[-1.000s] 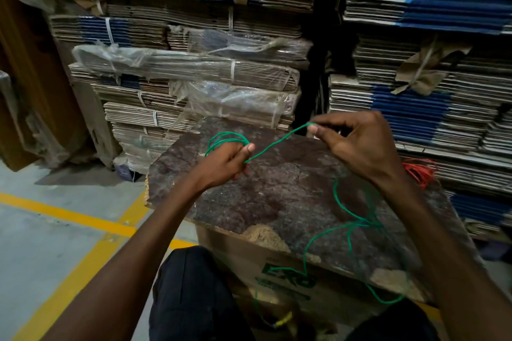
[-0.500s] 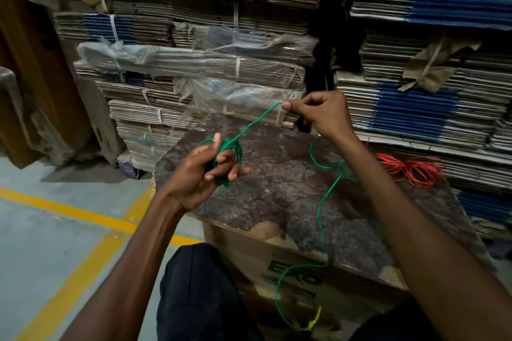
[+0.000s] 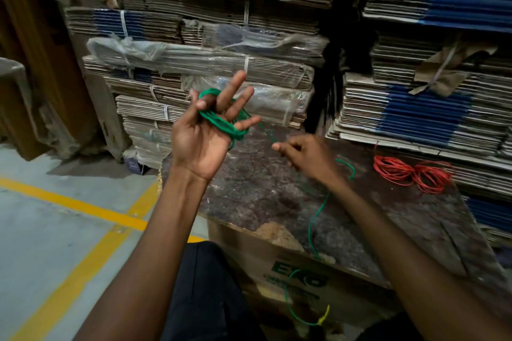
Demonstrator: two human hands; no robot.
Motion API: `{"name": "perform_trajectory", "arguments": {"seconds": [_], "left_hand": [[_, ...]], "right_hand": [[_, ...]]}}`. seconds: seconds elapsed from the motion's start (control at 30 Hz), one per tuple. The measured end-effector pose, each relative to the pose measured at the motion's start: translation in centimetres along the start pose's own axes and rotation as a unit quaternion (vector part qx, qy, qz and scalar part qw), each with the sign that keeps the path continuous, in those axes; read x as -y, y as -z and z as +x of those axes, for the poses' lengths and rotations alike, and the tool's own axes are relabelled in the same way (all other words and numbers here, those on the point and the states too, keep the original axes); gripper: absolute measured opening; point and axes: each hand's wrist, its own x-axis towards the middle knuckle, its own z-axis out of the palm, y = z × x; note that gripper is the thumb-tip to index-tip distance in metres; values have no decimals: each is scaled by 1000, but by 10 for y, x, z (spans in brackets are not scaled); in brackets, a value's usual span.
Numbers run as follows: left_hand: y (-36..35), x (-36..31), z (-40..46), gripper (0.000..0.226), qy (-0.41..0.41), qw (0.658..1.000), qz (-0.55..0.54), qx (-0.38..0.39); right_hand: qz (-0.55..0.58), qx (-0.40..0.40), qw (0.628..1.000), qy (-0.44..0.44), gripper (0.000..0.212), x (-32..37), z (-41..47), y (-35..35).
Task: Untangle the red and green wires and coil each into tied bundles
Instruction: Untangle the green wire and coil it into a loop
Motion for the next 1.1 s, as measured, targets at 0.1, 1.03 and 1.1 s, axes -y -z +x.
{"name": "perform_trajectory", "arguments": {"seconds": [0.1,1.03,1.1], "left_hand": [[1,0,19,54,-18,998,50,-42],[36,50,0,49,129,683,718,42],[32,53,-7,51,150,750,642,54]], "right_hand": [[48,131,990,-8,35,9,-27,-20],[219,-155,962,46,20,23,-61,81],[194,-175,964,47,14,19,-55,80]]}}
